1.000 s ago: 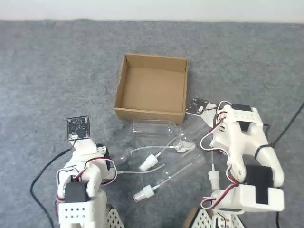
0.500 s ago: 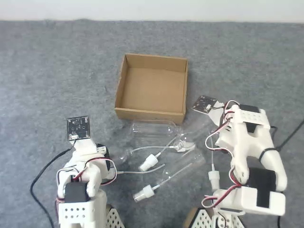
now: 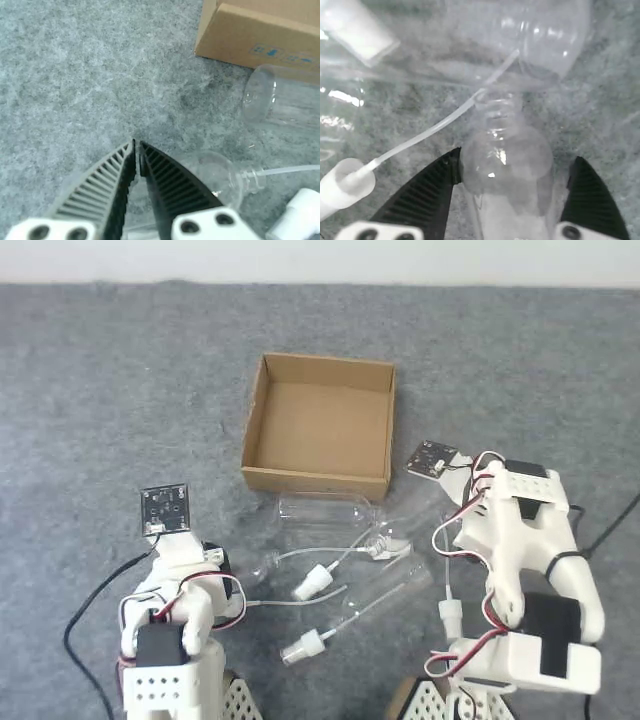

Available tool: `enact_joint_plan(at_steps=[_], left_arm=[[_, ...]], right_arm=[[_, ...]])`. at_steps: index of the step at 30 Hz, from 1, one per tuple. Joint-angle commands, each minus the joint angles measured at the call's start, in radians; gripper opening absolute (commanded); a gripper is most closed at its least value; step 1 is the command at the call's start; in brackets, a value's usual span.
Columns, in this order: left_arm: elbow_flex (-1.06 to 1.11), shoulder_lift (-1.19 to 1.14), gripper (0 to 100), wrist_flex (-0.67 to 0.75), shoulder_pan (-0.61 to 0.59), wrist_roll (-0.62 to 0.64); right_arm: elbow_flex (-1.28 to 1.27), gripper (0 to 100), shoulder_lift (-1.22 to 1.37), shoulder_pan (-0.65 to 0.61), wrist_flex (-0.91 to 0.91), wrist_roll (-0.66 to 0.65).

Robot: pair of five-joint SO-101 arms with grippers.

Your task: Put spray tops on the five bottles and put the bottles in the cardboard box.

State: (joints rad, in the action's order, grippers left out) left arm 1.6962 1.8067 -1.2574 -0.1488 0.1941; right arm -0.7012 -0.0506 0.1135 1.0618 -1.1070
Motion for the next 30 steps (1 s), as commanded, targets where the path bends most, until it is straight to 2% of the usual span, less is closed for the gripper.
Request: enact_joint_plan(at_steps=[1, 5, 17, 20, 26, 30], left_arm=[[-0.012, 0.014, 1, -0.005, -0.005, -0.005], [-0.012, 0.014, 1, -0.005, -0.005, -0.005], [-0.012, 0.014, 1, -0.005, -0.005, -0.005], [-0.012, 0.014, 1, -0.005, -0.005, -0.005], [-0.012, 0.014, 1, -0.005, -0.005, -0.005], [-0.012, 0.014, 1, -0.005, -0.005, -0.005]], right_arm=[[0.020, 19.7, -0.076, 0.002, -0.016, -0.008], [0.037, 16.4, -0.076, 0.002, -0.007, 0.002], [0.130, 16.5, -0.073, 0.002, 0.077, 0.371], [0.129, 17.7, -0.064, 0.002, 0.077, 0.385], [0.126, 28.9, -0.062, 0.002, 0.077, 0.388], [0.127, 30.1, -0.062, 0.002, 0.077, 0.379]])
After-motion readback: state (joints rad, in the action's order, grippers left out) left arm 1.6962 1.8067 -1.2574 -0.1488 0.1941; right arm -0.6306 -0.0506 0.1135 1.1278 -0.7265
